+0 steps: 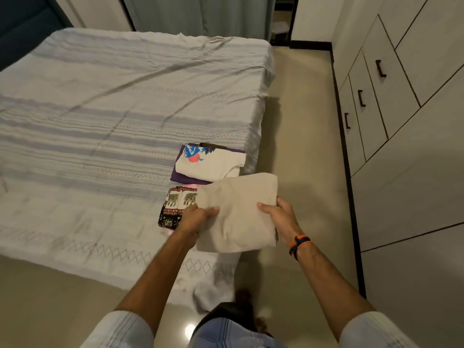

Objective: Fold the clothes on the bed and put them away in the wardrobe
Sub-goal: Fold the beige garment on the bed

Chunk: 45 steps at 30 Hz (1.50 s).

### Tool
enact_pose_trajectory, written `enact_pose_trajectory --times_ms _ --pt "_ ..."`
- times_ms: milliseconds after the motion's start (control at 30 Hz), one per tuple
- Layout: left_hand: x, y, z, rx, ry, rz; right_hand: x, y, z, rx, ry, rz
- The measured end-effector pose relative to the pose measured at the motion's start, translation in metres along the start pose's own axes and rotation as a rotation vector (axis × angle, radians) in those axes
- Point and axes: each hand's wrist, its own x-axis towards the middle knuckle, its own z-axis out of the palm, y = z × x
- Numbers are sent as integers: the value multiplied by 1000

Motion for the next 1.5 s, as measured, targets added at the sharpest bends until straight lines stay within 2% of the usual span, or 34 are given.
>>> enact_pose_trajectory --times_ms 300,800,1167,1500 --pt "30 19 13 -45 47 34 53 -24 2 -53 -87 9" --pt "100 47 26 -134 201 -44 154 -67 19 -207 -213 47" --pt "131 60 71 -284 421 -101 246 -102 20 -371 -413 115" --pt "178 64 59 -290 476 -188 289 -97 48 -420 -422 194"
